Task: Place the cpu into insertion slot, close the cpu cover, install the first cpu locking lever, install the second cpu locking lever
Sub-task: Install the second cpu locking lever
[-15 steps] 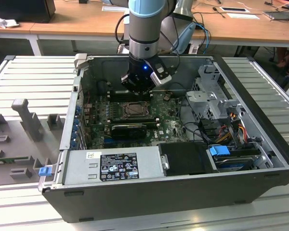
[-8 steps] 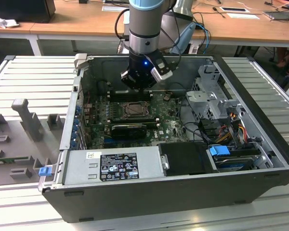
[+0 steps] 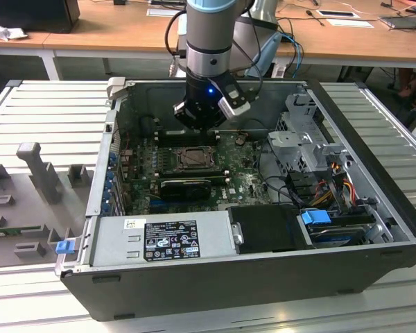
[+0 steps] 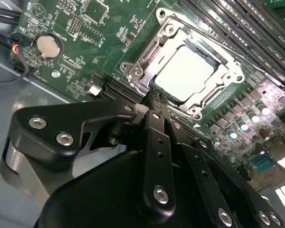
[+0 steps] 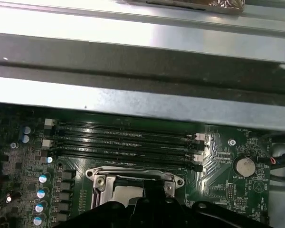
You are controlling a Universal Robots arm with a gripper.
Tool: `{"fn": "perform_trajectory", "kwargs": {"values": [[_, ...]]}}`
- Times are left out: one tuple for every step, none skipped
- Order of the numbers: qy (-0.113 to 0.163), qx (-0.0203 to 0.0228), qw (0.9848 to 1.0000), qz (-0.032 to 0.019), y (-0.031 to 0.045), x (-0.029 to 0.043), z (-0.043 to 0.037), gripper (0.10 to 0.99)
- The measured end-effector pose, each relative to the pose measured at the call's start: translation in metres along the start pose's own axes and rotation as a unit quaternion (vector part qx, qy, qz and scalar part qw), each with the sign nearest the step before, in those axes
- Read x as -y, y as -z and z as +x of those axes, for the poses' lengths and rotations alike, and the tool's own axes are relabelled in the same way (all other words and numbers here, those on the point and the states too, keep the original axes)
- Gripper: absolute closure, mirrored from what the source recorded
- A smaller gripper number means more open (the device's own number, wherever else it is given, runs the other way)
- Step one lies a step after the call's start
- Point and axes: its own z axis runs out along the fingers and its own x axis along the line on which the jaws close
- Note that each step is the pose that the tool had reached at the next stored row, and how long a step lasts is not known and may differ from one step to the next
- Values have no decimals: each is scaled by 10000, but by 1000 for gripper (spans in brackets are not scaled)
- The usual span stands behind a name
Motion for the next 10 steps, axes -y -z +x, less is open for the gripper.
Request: {"fn": "perform_trajectory", "kwargs": {"values": [[0, 0, 10000, 0, 13, -1, 0, 980], [1, 0, 10000, -1, 13, 2, 0, 980], [1, 0, 10000, 0, 15, 14, 1, 980], [0, -1, 10000, 0, 16, 35, 3, 980], [0, 0, 10000, 0, 17, 50, 5, 980], [0, 0, 10000, 0, 17, 61, 6, 980], [0, 0, 10000, 0, 19, 81, 7, 980], [0, 0, 10000, 1, 20, 90, 8, 980], [0, 0, 10000, 0, 21, 106, 10, 980], [0, 0, 10000, 1, 22, 118, 11, 980]]}}
